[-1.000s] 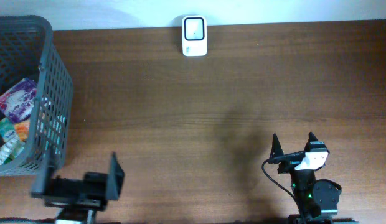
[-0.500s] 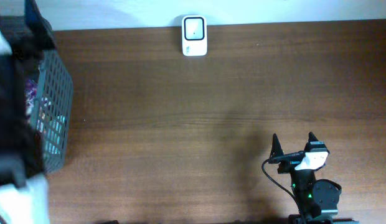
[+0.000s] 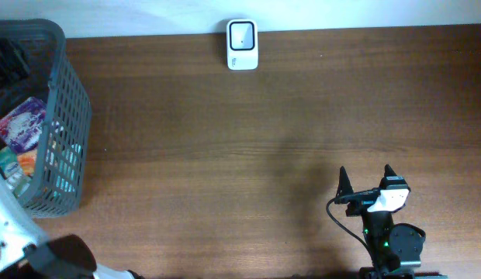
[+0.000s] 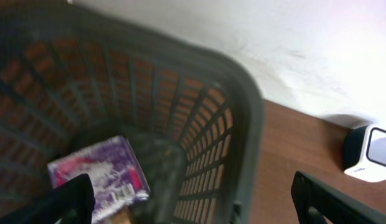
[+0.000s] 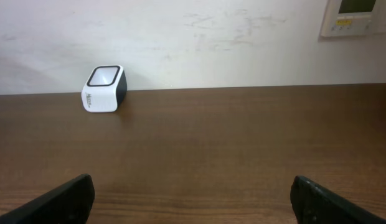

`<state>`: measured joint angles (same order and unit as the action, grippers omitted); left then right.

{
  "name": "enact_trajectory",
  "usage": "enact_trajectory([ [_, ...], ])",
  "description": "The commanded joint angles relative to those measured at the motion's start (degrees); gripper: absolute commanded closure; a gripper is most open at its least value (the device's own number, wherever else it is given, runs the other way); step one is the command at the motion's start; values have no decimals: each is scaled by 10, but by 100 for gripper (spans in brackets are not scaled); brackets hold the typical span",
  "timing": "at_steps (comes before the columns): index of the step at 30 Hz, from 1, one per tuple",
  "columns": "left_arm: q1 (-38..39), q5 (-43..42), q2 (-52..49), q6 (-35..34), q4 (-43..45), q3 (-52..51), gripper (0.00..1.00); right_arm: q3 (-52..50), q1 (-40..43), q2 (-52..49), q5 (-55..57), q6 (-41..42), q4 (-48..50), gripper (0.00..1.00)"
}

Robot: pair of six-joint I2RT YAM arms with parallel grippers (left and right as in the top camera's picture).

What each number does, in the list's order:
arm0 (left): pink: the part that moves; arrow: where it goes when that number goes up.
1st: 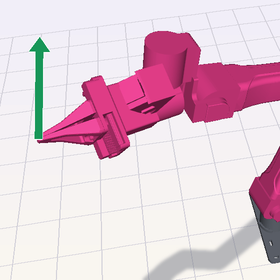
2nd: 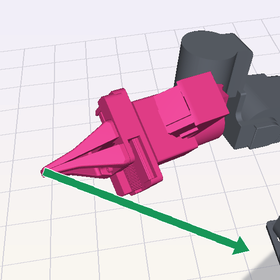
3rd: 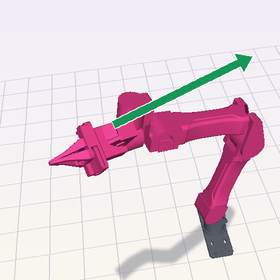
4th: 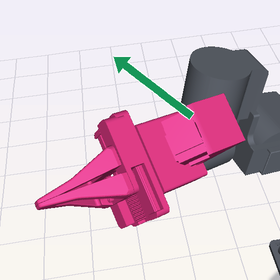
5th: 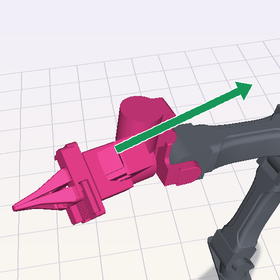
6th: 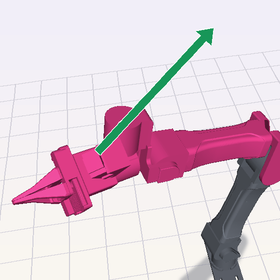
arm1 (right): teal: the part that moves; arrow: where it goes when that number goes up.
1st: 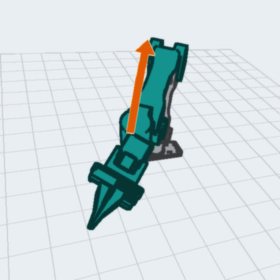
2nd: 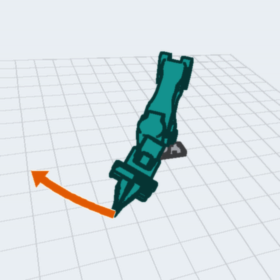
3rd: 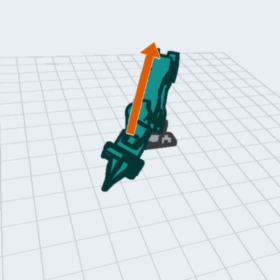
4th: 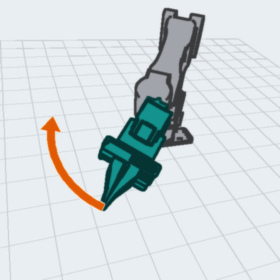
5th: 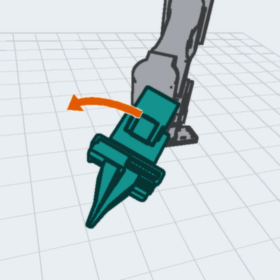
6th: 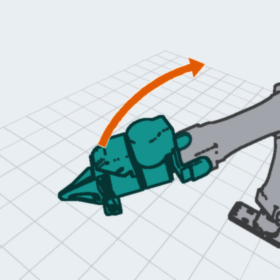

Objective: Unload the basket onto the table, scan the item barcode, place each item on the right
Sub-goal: 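Reach the left gripper into the basket and grasp the orange tissue pack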

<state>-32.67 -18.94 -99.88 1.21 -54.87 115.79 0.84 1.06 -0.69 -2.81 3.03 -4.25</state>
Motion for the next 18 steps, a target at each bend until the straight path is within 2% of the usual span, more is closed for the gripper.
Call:
enact_trajectory([
  [1,-16,-16,-38,-79,-2,12,1,-5,-3,3,3,4,0,1],
  [3,-16,12,-55,-124,-12,12,1,-5,-3,3,3,4,0,1],
  [5,-15,116,-68,-226,-48,12,1,-5,-3,3,3,4,0,1],
  [6,-15,174,-74,-280,-77,12,5,-5,-3,3,3,4,0,1],
  [7,-15,212,-81,-311,-97,12,7,-5,-3,3,3,4,0,2],
  [8,-15,241,-87,-334,-115,11,4,-5,-3,3,3,4,0,1],
  [9,-15,264,-96,-350,-133,11,1,-5,-3,3,3,4,0,1],
  [12,-15,290,-122,-351,-154,7,1,-5,-3,3,3,4,0,1],
  [18,-15,291,-174,-351,-162,-23,1,-5,-3,3,3,4,0,1],
])
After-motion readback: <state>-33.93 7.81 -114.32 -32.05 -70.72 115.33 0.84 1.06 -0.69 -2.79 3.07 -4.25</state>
